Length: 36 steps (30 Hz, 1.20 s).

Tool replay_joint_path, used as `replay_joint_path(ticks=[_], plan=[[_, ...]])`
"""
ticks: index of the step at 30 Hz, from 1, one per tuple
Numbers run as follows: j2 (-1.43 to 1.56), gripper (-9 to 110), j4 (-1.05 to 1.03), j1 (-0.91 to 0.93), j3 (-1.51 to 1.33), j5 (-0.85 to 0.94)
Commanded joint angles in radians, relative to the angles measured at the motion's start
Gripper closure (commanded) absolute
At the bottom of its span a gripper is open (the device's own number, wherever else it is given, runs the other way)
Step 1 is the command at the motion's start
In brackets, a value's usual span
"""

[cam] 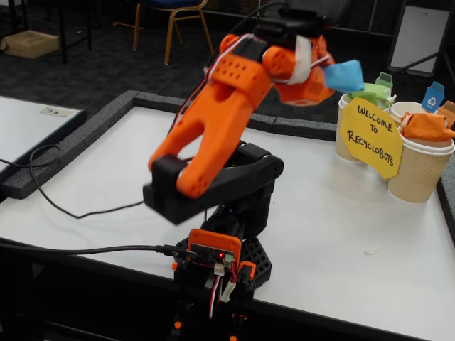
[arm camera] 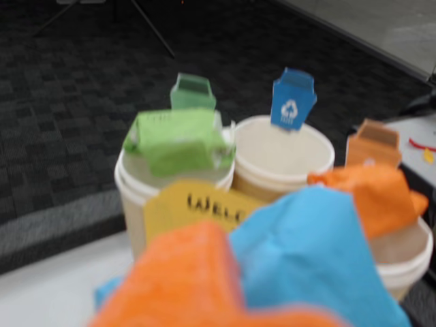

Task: Sort rubbish by color.

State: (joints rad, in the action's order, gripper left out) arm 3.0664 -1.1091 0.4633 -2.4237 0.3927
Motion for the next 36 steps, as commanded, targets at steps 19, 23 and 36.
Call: replay_joint_path(ticks=[19, 23, 36], plan=[[-1.253, 101, 0.472, 0.094, 0.841, -0.009], [-1.453, 101, 0.494, 0.095, 1.019, -0.009], [-1.805, 101, 0.561, 0.11, 1.362, -0.006]])
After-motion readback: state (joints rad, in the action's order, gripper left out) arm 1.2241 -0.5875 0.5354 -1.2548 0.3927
